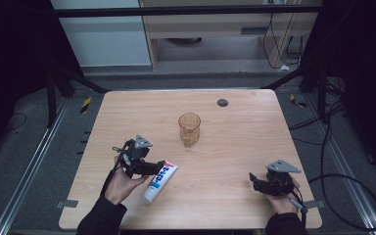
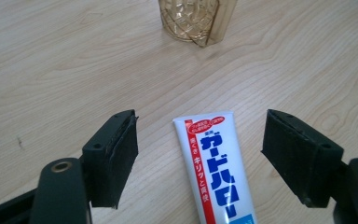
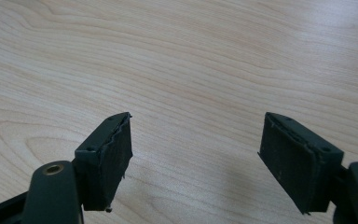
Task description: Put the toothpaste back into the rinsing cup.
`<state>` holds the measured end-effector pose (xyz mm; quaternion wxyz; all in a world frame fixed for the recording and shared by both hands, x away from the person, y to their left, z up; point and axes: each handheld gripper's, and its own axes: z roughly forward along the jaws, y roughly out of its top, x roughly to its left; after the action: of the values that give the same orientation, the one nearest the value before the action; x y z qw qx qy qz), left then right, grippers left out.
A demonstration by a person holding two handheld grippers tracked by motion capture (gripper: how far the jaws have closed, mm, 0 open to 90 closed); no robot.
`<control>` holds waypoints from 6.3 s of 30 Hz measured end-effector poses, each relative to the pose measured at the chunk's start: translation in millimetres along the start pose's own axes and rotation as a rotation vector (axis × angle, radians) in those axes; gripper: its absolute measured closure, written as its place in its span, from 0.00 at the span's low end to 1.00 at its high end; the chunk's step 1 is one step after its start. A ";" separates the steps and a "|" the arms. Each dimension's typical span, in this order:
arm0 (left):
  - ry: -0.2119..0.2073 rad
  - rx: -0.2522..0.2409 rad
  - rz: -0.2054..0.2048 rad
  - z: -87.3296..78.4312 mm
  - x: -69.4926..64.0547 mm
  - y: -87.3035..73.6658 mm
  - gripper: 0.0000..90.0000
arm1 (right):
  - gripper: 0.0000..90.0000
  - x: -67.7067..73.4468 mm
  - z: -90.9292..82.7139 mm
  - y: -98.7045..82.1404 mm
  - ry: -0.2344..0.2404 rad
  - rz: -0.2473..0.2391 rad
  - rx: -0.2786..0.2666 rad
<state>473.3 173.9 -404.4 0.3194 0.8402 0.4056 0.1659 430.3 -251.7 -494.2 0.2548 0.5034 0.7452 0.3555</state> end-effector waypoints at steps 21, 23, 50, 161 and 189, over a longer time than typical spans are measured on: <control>-0.017 0.129 0.058 31.9 -15.9 9.8 0.27 | 0.28 -0.2 0.6 0.2 0.008 -0.006 0.007; -0.017 0.142 0.057 35.2 -15.7 8.4 0.27 | 0.28 0.1 0.4 0.2 0.011 0.001 0.007; -0.007 0.268 0.033 68.1 -15.0 -14.9 0.26 | 0.30 -0.1 1.9 0.0 0.023 -0.005 0.019; 0.151 -0.521 -0.226 -17.3 17.6 66.8 0.78 | 0.30 -2.8 1.9 0.0 0.015 0.004 0.008; 0.159 -0.661 -0.236 12.6 17.1 124.9 0.78 | 0.30 -4.6 1.5 0.2 0.022 0.017 -0.010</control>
<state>562.5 124.0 -329.5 0.5583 0.6234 0.4477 0.3150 433.2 -255.5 -494.9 0.2460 0.5043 0.7420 0.3668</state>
